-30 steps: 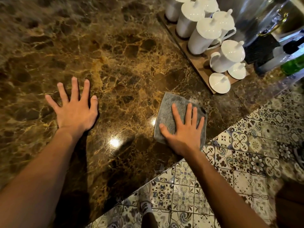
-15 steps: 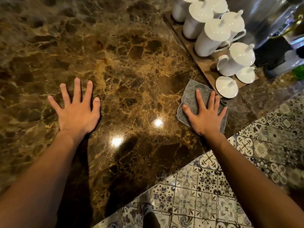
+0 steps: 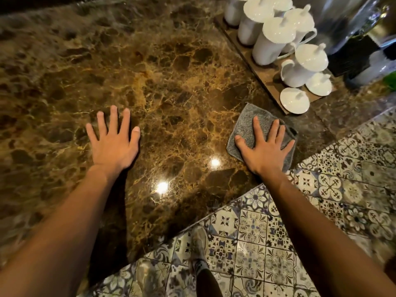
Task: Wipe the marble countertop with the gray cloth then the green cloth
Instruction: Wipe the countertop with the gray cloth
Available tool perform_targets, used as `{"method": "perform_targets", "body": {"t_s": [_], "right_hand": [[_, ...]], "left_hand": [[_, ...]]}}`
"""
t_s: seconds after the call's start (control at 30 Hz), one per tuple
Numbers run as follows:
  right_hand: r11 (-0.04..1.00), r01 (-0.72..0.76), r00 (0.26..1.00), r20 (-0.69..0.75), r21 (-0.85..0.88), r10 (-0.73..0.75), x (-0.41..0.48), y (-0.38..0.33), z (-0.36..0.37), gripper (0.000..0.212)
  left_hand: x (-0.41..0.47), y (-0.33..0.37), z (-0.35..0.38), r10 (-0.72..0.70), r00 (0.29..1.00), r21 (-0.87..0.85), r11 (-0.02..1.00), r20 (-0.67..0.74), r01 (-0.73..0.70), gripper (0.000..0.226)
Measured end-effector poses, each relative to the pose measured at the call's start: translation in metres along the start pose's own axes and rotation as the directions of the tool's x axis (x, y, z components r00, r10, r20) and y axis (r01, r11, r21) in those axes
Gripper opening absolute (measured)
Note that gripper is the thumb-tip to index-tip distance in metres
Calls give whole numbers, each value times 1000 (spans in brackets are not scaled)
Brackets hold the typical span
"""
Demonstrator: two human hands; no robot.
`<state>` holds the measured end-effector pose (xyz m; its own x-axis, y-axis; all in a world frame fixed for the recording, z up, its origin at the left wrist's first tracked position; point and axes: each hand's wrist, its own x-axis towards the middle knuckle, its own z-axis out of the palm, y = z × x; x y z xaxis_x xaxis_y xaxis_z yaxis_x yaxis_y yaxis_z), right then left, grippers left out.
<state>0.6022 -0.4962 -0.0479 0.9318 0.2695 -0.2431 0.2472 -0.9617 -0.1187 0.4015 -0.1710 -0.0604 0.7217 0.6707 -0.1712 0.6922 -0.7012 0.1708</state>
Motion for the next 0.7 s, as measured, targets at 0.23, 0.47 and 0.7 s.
{"method": "perform_targets", "body": {"t_s": [0.23,0.47,0.7], "right_hand": [[997,-79,997,-19,9,79,-50,-15,19,89],[986,-119,987,-92,121,130,-129,-61,51,85],[916,-152,972,-110,370,206,-194,-122,82,79]], "left_hand": [[-30,-14,3,98,995,30,995,9,-98,64],[-94,-27,-5,225,970,-10,974,92,-225,62],[-167,-57,-25,309,948,-276,920,74,-279,57]]}}
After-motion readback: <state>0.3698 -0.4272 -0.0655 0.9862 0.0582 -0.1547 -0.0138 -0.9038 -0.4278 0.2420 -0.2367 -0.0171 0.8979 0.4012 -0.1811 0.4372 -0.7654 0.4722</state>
